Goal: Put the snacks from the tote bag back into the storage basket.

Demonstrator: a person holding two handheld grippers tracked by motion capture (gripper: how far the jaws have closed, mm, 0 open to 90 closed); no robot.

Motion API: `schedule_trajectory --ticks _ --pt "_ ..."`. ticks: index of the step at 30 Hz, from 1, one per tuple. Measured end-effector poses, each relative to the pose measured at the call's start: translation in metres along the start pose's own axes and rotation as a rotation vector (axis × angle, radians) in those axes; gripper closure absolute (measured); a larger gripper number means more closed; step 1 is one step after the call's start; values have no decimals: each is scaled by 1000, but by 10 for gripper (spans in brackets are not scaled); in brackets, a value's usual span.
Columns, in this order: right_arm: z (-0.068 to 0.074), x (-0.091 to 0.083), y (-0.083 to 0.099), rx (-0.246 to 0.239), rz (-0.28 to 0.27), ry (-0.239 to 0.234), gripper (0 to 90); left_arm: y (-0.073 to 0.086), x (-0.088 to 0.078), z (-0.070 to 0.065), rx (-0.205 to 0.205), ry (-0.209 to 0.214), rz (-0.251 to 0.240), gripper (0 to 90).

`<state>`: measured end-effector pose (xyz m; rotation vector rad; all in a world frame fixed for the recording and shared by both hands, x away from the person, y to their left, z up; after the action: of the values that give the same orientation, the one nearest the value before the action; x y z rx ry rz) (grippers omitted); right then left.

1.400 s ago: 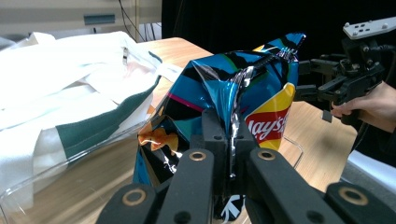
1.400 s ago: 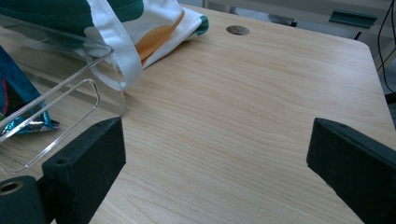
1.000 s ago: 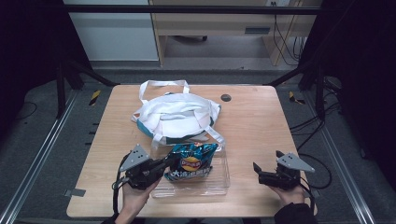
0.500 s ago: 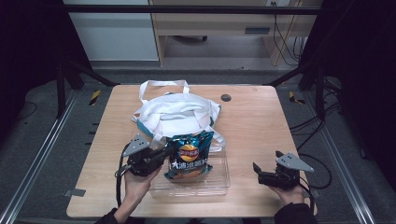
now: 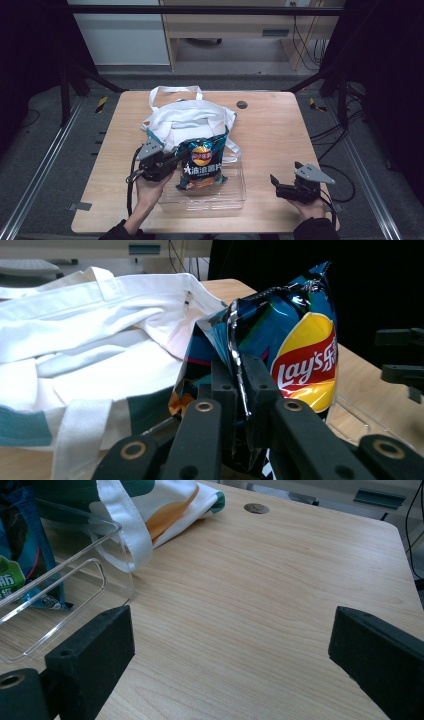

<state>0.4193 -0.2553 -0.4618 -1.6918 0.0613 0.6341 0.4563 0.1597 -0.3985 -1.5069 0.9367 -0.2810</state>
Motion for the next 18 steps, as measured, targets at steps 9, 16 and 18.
schedule_trajectory --ticks 9,16,18 --pt "1 0 0 0 6 -5 48 1 4 1 26 -39 -28 745" --pt "0 0 0 1 2 -5 48 1 3 2 25 -55 -26 583" --pt "0 0 0 0 0 -4 48 2 2 3 18 -51 -21 544"
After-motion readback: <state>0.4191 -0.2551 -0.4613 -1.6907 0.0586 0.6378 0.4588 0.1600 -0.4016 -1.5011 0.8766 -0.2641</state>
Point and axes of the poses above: each handheld gripper's, and its own axes: x roughly forward along the jaws, y roughly out of its underside, z roughly to its left, the point moved 1 cm from there along x, roughly forward along the jaws, and after that the axes turned 3 degrees about y, right-handed, at the moved point
